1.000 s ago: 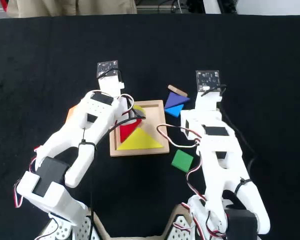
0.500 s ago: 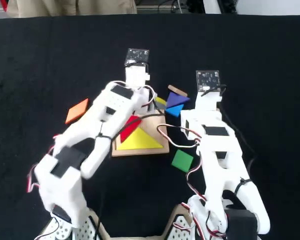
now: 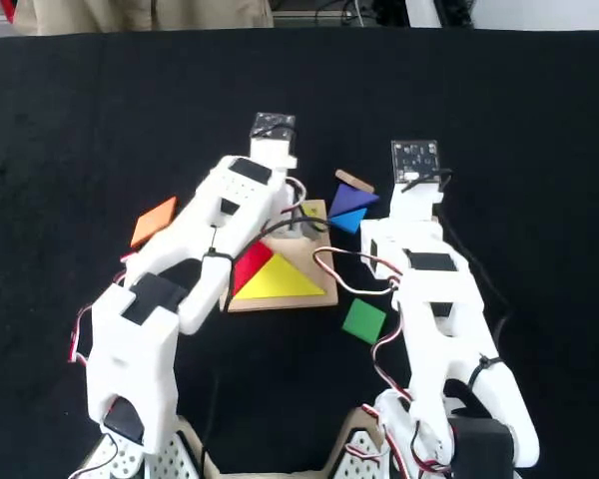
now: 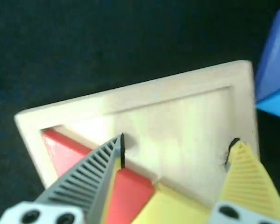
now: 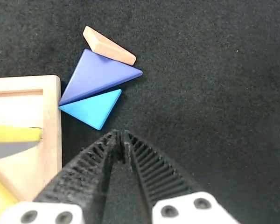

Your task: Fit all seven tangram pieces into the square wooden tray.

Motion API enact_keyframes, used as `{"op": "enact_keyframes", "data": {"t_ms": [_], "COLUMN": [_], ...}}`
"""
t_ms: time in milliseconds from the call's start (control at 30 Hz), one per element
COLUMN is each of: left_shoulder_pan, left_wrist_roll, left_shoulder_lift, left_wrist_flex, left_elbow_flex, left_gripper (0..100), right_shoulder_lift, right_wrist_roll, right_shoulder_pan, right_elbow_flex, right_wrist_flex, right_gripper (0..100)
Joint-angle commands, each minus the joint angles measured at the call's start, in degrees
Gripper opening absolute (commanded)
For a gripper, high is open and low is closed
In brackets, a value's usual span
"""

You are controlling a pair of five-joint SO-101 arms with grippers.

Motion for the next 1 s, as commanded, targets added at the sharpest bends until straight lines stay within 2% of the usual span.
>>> {"op": "enact_keyframes", "data": {"t_ms": [0, 200, 433, 567, 833, 967], "left_shoulder_pan": [-2.24, -1.27, 5.85, 8.66, 9.19, 9.27], "left_wrist_roll": [-0.79, -0.62, -0.44, -0.79, -0.79, -0.88], "left_shoulder_lift": [-1.05, -1.23, -1.23, -1.23, -1.23, -1.49], "left_wrist_flex": [4.22, 4.92, 5.01, 5.45, 5.54, 9.76], "left_elbow_flex": [-2.95, -3.56, -5.05, -4.53, 0.75, 1.01], "left_gripper": [35, 35, 35, 35, 35, 35], "right_shoulder_lift": [0.57, 0.57, 0.13, 0.04, 0.04, 0.04], "right_wrist_roll": [-0.53, -0.53, -0.53, -1.05, -1.14, -1.14], "right_shoulder_pan": [-0.88, -0.88, -0.44, 3.16, 4.92, 4.84], "right_elbow_flex": [-0.66, -0.66, -0.66, -1.1, -1.54, -1.54], "right_wrist_flex": [-1.05, -1.05, -0.79, -0.7, -0.79, -0.88], "right_gripper": [1.1, 1.1, 1.1, 1.1, 1.1, 1.1]}}
